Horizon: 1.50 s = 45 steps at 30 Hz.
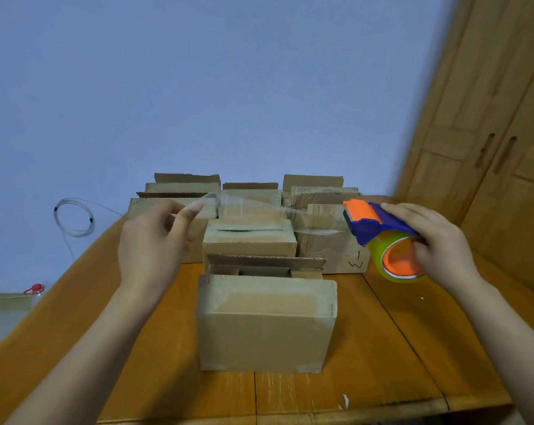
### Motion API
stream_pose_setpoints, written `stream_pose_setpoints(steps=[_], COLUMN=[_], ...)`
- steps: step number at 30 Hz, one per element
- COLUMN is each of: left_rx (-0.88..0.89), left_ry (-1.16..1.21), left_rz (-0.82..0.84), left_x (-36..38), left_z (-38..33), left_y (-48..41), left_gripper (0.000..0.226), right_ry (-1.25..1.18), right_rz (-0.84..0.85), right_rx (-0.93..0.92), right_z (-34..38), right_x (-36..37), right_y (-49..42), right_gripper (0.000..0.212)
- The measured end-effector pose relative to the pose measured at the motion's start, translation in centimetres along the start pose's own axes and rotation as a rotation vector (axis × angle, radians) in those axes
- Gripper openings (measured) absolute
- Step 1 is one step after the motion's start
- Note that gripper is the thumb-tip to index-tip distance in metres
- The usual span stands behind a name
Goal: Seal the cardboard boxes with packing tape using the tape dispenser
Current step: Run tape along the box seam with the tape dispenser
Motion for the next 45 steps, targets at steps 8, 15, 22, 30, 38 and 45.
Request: stream_pose_setpoints(steps=[8,15,22,30,38,45], left_rx=[-0.340,-0.497,-0.361,-0.271,-0.366,-0.605], left_ry=[0.417,0.573,0.552,0.126,0.145,0.479], left_rz=[0.154,0.292,0.282,0.436,0.547,0.381], left_x=[4.3,7.3,6.6,6.4,7.3,7.1], left_z=[0.3,2.7,3.4,1.6,1.9,4.3], left_y=[2.6,4.7,5.5,5.9,4.4,4.7], left_gripper=[0.076,0.082,0.088,0.073,0.075,0.061], right_ry=[-0.084,-0.119,-0.111,-0.102,-0.119,-0.063], right_rz=[-0.062,-0.121,-0.099,-0.075,-0.036,0.023], right_rx=[0.114,0.097,0.084,0.092,0.112,0.052], right_z=[-0.1,0.3,0.8,0.9,0.6,0.7], right_x=[-0.4,-0.7,0.0,0.5,1.2,1.5], right_y=[0.5,0.5,0.2,0.5,0.9,1.5], right_gripper=[0.069,0.068,0.066,0.060,0.069,0.067])
Point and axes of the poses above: each hand's wrist, its own y-axis away from the middle knuckle, its own x-axis out of the palm, z = x × y, the point moved 6 cm from there along -y, towards the middle knuckle, and after that the axes turned 5 degrees about y, right-handed, at the moved point
